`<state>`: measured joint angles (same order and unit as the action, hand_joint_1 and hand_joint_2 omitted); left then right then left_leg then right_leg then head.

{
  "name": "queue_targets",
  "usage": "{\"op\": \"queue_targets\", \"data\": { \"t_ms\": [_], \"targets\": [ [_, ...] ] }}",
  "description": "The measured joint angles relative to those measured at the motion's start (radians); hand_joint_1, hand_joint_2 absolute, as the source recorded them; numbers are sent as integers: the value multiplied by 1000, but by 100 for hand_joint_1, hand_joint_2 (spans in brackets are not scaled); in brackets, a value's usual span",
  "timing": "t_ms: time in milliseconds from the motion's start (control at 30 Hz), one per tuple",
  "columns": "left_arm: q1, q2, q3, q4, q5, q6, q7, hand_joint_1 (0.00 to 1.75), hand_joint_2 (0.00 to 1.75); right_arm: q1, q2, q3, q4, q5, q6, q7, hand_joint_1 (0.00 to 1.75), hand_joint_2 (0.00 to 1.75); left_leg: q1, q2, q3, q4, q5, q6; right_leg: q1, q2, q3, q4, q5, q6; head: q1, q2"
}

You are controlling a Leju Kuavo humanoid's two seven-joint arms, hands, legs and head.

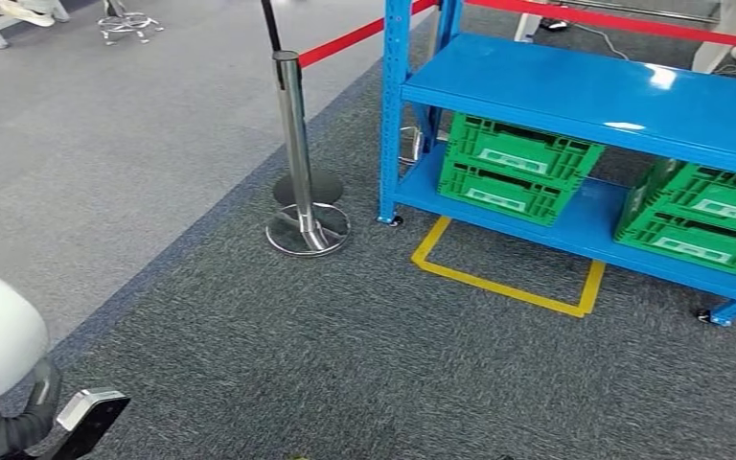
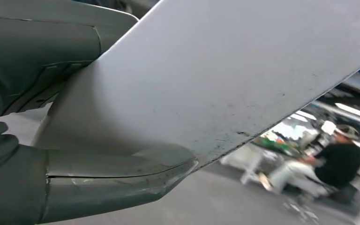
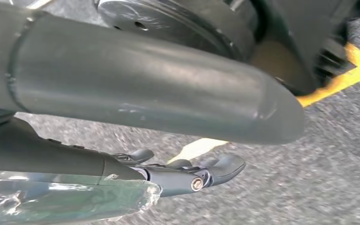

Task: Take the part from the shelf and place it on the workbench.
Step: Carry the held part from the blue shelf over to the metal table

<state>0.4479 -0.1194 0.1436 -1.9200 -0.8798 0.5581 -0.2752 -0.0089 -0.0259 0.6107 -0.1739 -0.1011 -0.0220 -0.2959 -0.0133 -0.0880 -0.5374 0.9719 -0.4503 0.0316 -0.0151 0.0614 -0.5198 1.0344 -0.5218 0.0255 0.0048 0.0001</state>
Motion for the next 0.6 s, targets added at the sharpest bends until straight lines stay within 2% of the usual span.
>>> {"op": "queue_targets", "data": {
  "t_ms": [33, 67, 133, 167, 200, 267, 300, 333, 367, 400, 433, 500, 533, 567, 600],
  "targets": [
    [1, -3, 7, -7, -14, 6, -2, 175, 175, -1, 0, 0, 0, 0, 0, 0, 0, 0, 0, -11, -7, 5, 2, -5, -1, 16, 16, -35, 6, -2, 0, 0],
    [4, -6, 15, -14, -29, 12, -4, 175, 175, -2, 0, 0, 1, 0, 0, 0, 0, 0, 1, -22, -16, 9, 4, -11, -1, 22, 21, -48, 3, -4, -1, 0],
    [12, -12, 32, -30, -52, 23, -6, 175, 175, -4, 1, 0, 1, 0, 0, 0, 0, 0, 3, -38, -30, 15, 10, -25, -3, -1, 23, -51, 6, -10, 0, 0],
    [17, -16, 41, -38, -59, 28, -6, 175, 175, -4, 2, 0, 1, 0, 0, 0, 0, 0, 3, -28, -38, 25, 2, -31, -5, -14, 23, -54, 10, -14, -3, 0],
    [20, -19, 49, -44, -65, 33, -6, 175, 175, -3, 3, 0, 1, 0, 0, 0, 0, 0, 2, -5, -51, 52, -17, -37, -7, -28, 23, -57, 13, -18, -9, 0],
    [21, -25, 60, -53, -71, 40, -6, 175, 175, -1, 3, -1, 1, -2, 0, 0, 0, 0, 6, 53, -105, 167, -83, -49, -6, -58, 22, -58, 14, -21, -18, 0],
    [21, -27, 65, -55, -73, 41, -6, 175, 175, 1, 3, -1, 1, -3, 0, 0, 0, 0, 10, 69, -136, 235, -113, -55, -5, -75, 21, -57, 14, -22, -19, 0],
    [23, -31, 69, -55, -74, 42, -6, 175, 175, 2, 3, -1, 1, -3, 0, 0, 0, 0, 14, 77, -157, 283, -128, -59, -5, -92, 20, -57, 13, -22, -19, 0],
    [26, -34, 73, -57, -75, 44, -6, 175, 175, 2, 3, -1, 1, -3, 0, 0, 0, 0, 18, 81, -161, 298, -125, -62, -4, -107, 18, -57, 13, -22, -19, 0],
    [28, -38, 78, -58, -77, 47, -6, 175, 175, 1, 3, -1, 1, -3, 0, 0, 0, 0, 21, 84, -145, 273, -104, -63, -4, -122, 17, -57, 12, -21, -19, 0],
    [30, -43, 84, -61, -78, 52, -6, 175, 175, 0, 3, -1, 1, -3, 0, 0, 0, 0, 23, 95, -109, 214, -72, -63, -4, -135, 17, -57, 10, -19, -19, 0],
    [30, -55, 102, -74, -69, 63, -8, 175, 175, -2, 3, -1, 1, -3, 0, 0, 0, 0, 20, 143, -31, 78, -29, -56, -1, -157, 23, -56, 5, -11, -19, 0],
    [30, -61, 114, -83, -60, 67, -11, 175, 175, -3, 3, -1, 1, -3, 0, 0, 0, 0, 16, 160, -8, 36, -21, -49, 2, -167, 29, -56, 3, -6, -17, 0],
    [31, -68, 128, -91, -50, 68, -16, 175, 175, -3, 3, -2, 1, -4, 0, 0, 0, 0, 12, 167, 0, 18, -22, -41, 4, -177, 34, -57, 2, -1, -15, 0],
    [33, -76, 143, -98, -41, 66, -22, 175, 175, -4, 3, -2, 1, -4, 0, 0, 0, 0, 10, 155, -3, 17, -20, -32, 4, -186, 36, -58, 2, 5, -13, 0]
  ]
}}
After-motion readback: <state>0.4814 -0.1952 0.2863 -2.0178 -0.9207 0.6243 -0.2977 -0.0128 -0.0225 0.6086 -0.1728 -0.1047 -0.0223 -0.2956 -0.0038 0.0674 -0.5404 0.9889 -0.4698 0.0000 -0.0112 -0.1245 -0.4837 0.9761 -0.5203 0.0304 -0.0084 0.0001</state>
